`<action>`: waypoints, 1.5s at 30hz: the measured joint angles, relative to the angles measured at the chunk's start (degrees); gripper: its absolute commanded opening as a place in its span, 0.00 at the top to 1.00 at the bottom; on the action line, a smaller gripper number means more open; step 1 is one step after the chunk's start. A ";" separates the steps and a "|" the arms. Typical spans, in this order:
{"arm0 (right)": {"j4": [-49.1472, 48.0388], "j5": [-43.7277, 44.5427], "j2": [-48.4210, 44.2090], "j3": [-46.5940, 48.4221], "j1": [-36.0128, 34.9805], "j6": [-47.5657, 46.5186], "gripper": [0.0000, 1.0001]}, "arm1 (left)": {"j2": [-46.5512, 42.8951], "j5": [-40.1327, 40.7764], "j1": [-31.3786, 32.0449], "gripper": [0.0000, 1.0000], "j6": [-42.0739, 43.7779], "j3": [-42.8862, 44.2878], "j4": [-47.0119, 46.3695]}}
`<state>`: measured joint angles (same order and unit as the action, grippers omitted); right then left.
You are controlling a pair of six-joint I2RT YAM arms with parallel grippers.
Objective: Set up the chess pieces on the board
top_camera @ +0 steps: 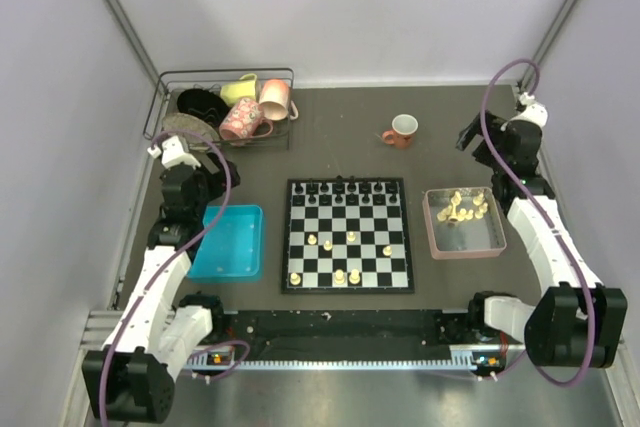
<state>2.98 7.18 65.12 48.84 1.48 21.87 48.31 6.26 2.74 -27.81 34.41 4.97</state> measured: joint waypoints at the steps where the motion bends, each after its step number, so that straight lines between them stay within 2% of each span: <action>1: 1.95 -2.36 0.09 0.00 0.28 1.18 0.01 | 0.35 -0.59 0.00 0.01 -0.09 0.70 0.74; 6: 7.45 -12.26 0.17 -0.11 0.85 4.26 0.01 | 0.02 -3.74 0.00 0.02 -0.79 1.84 3.28; 12: 10.73 -17.40 -1.97 -0.11 0.33 4.79 0.01 | -3.10 -8.31 0.00 0.11 0.02 1.81 3.32; 17: 15.41 -16.79 -6.01 0.02 -6.84 4.07 0.01 | -3.48 -11.78 1.62 0.16 0.28 1.92 5.22; 19: 17.88 -15.10 -7.67 0.04 -12.57 3.45 0.02 | -4.11 -10.62 5.07 0.17 0.55 1.92 7.37; 25: 24.39 -8.37 -13.75 -0.24 -28.96 3.96 0.08 | -8.79 -4.04 21.99 0.24 0.61 1.88 12.52; 30: 26.27 -4.66 -18.29 -3.28 -37.18 6.67 0.13 | -11.32 -1.64 29.03 0.28 -0.61 -1.46 13.27; 33: 27.41 -2.25 -18.14 -6.58 -41.68 8.55 0.20 | -11.28 -0.72 32.79 0.32 -1.18 -4.15 13.90; 35: 28.04 -0.94 -17.16 -8.44 -43.91 9.49 0.27 | -11.19 -0.33 35.85 0.33 -1.77 -5.73 14.32; 38: 28.41 0.96 -15.52 -11.78 -46.18 10.97 0.28 | -11.43 -0.15 38.34 0.33 -2.40 -7.76 14.27; 45: 28.22 2.73 -15.52 -17.86 -46.49 12.85 0.37 | -11.93 -2.03 39.43 0.35 -1.09 -11.13 11.61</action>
<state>31.20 9.91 49.60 30.98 -45.01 34.72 36.38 4.23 42.17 -28.91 23.29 16.58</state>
